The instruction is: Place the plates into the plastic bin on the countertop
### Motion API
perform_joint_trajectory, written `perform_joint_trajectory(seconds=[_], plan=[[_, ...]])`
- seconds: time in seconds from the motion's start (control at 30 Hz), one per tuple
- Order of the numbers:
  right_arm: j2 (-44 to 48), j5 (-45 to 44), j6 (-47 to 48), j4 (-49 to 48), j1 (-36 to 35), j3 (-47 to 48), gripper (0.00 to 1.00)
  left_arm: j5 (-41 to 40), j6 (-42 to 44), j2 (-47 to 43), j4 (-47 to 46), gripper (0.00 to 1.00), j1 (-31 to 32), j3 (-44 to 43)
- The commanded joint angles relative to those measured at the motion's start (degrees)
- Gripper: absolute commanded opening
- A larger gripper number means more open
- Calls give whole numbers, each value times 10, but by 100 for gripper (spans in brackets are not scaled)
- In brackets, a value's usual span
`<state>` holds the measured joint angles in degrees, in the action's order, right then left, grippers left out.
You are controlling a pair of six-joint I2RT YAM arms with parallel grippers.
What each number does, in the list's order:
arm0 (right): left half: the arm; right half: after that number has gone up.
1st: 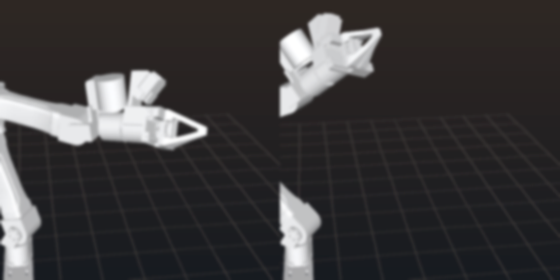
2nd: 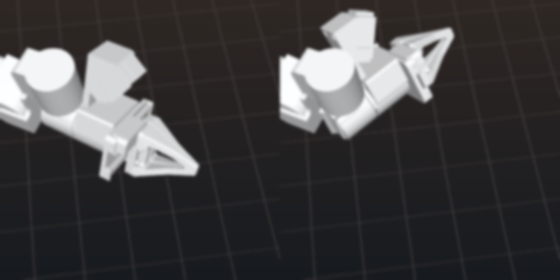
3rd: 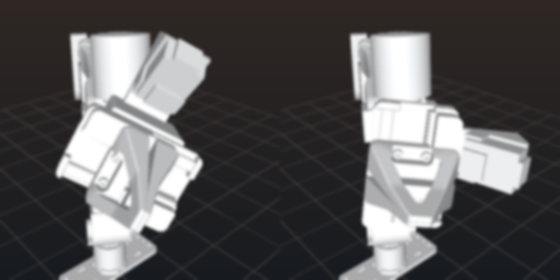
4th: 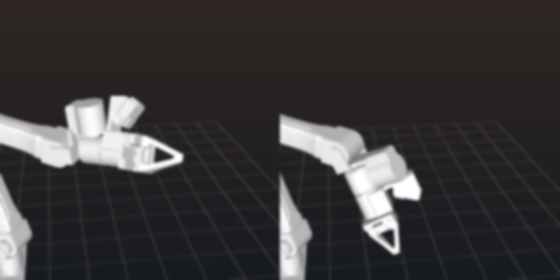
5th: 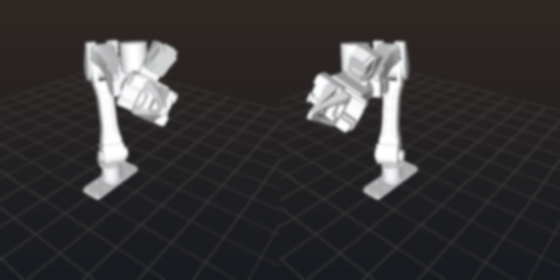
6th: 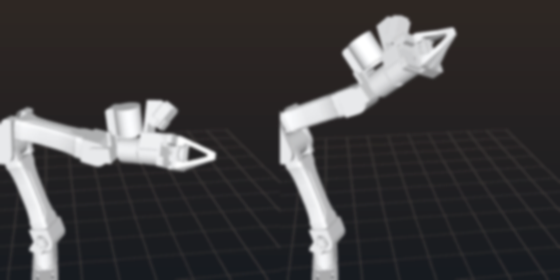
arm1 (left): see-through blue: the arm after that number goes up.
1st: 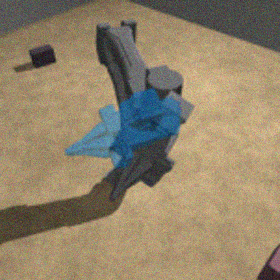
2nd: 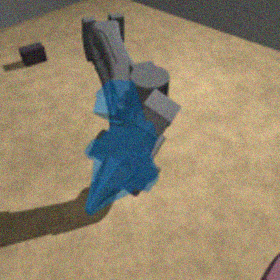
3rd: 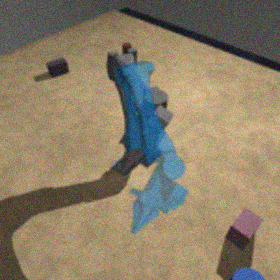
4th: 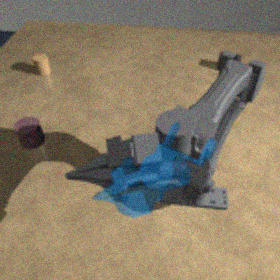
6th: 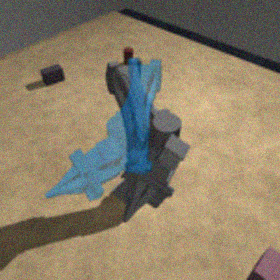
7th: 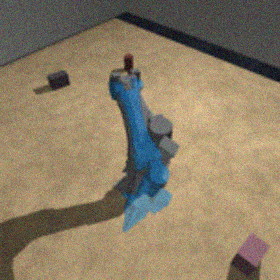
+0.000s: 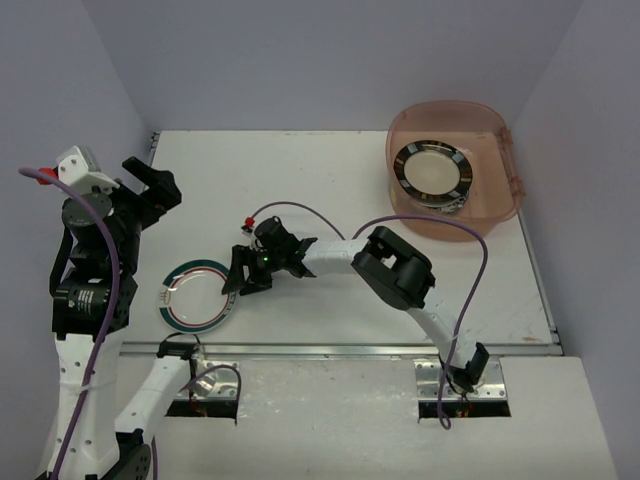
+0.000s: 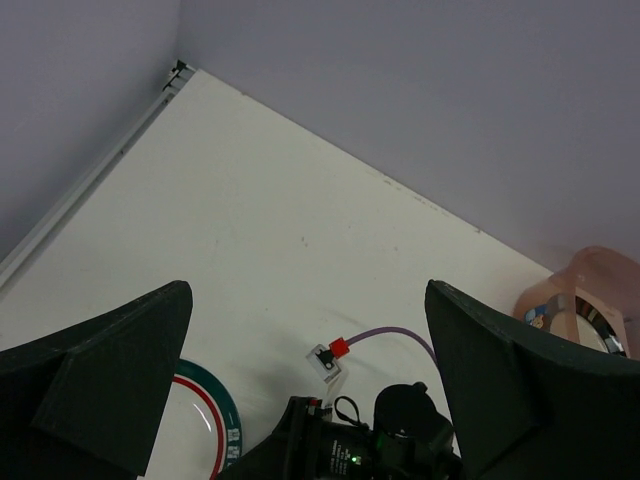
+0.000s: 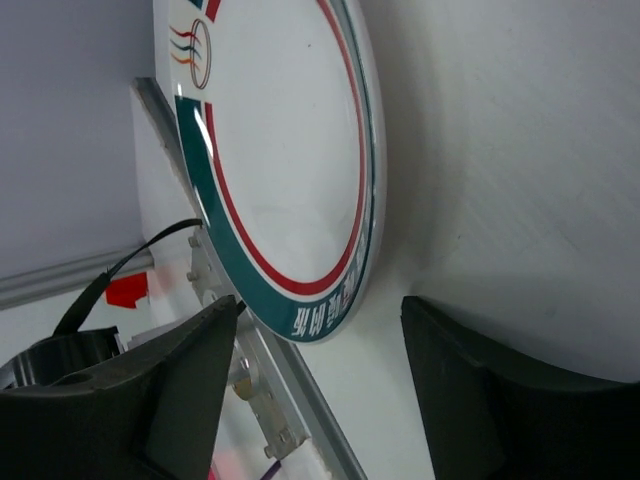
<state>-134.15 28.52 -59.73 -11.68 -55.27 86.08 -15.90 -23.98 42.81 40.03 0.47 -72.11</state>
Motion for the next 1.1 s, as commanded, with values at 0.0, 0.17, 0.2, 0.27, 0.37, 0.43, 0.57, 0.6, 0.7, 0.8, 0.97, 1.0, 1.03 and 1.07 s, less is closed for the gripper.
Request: perform_joint_trajectory(seconds=[0.0, 0.17, 0.2, 0.27, 0.37, 0.43, 0.57, 0.6, 0.7, 0.8, 0.97, 1.0, 1.03, 1.07], plan=[[-42, -29, -40, -5, 1, 16, 62, 13, 14, -2, -29, 100, 4, 7], [-70, -46, -76, -37, 1, 9, 35, 9, 22, -8, -31, 100, 4, 19], [-71, -46, -85, -51, 1, 3, 26, 9, 25, -9, -31, 100, 4, 22], [-74, -37, -86, -54, 1, 13, 15, 6, 29, -12, -32, 100, 4, 26], [-46, -11, -83, -76, 4, 8, 1, -1, 31, -15, -37, 100, 5, 39], [-15, -3, -77, -87, 9, -11, 0, -5, 31, -16, -39, 100, 6, 44], [89, 7, -52, -97, 31, -64, 0, -8, 30, -19, -44, 100, 7, 57], [127, 8, -44, -96, 38, -74, 0, -8, 30, -20, -46, 100, 7, 59], [215, 10, -21, -60, 79, -93, 0, -7, 29, -22, -49, 100, 7, 68], [306, 15, -4, -18, 149, -108, 0, -2, 28, -26, -51, 100, 7, 77], [414, 17, 17, 73, 312, -92, 0, 33, 14, -25, -70, 100, 7, 110], [427, 12, 17, 87, 342, -90, 0, 37, 11, -24, -75, 100, 7, 117], [438, 5, 15, 104, 379, -85, 0, 51, 6, -21, -82, 100, 7, 126], [448, -4, 5, 129, 436, -80, 0, 62, -2, -18, -91, 100, 7, 139]])
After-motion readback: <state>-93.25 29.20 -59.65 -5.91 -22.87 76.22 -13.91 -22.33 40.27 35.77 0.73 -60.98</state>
